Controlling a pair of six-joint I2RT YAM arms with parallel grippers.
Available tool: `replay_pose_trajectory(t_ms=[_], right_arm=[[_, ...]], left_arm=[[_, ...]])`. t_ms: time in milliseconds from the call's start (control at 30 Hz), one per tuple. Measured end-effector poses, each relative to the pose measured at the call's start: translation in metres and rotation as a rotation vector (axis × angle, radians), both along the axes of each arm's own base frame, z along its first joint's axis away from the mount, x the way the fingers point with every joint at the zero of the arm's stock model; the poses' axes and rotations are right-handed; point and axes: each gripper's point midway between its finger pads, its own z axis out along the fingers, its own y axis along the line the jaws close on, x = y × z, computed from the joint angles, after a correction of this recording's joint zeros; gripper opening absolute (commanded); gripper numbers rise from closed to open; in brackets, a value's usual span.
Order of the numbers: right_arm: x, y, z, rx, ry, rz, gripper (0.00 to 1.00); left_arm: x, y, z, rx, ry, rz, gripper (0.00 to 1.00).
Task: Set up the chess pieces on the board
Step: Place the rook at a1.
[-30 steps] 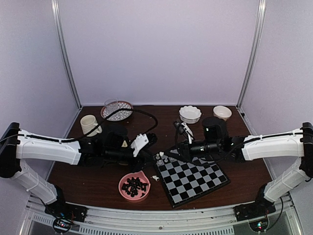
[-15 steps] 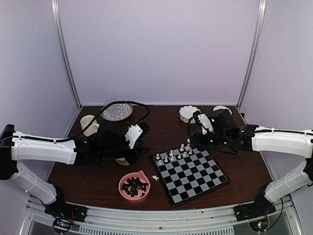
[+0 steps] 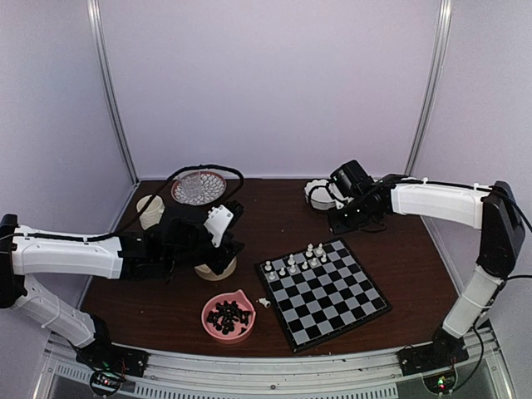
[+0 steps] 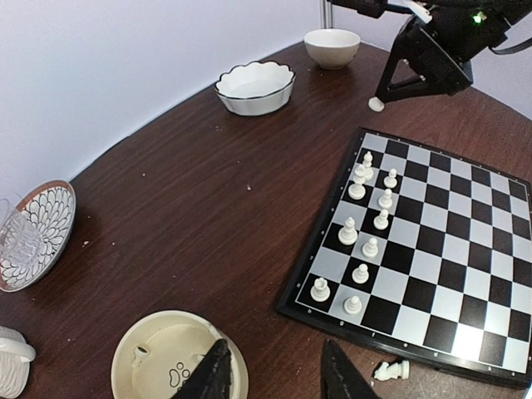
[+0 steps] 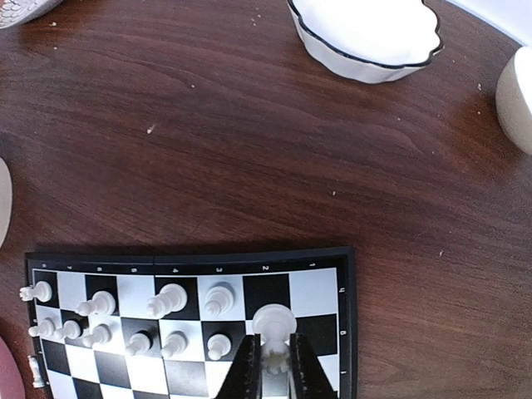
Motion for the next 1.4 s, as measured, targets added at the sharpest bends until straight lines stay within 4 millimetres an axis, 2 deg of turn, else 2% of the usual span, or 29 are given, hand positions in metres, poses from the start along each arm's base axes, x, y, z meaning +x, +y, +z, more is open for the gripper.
replay_pose_trajectory(t_ms=[200,400,533,900,1233,1400], right_arm=[[0.009,-0.012,-0.022,-0.066,0.078,-0.021,0.07],[0.006,-0.019,-0.052,-0.125,0.159,-0.022,0.07],[0.006,-0.023,-0.064,-0.144,0.188,-0.023,0.08],[0.012,-0.025,-0.074,-0.155,0.213,-0.023,0.14],[0.012,-0.024,-0.075,-0.151,0.216,-0.016,0.37],[0.013,-0.024,-0.074,-0.15,0.214,-0.017,0.45]], left_arm=[[0.0,0.003,-0.002,0.007,0.008,0.011,0.37],[-0.001,0.004,0.0,0.003,0.008,0.014,0.37],[-0.001,0.004,0.001,0.002,0.007,0.014,0.37],[-0.001,0.005,0.0,0.007,0.011,0.014,0.38],[-0.002,0.007,-0.002,0.018,0.018,0.014,0.38],[-0.002,0.007,-0.002,0.018,0.018,0.014,0.38]])
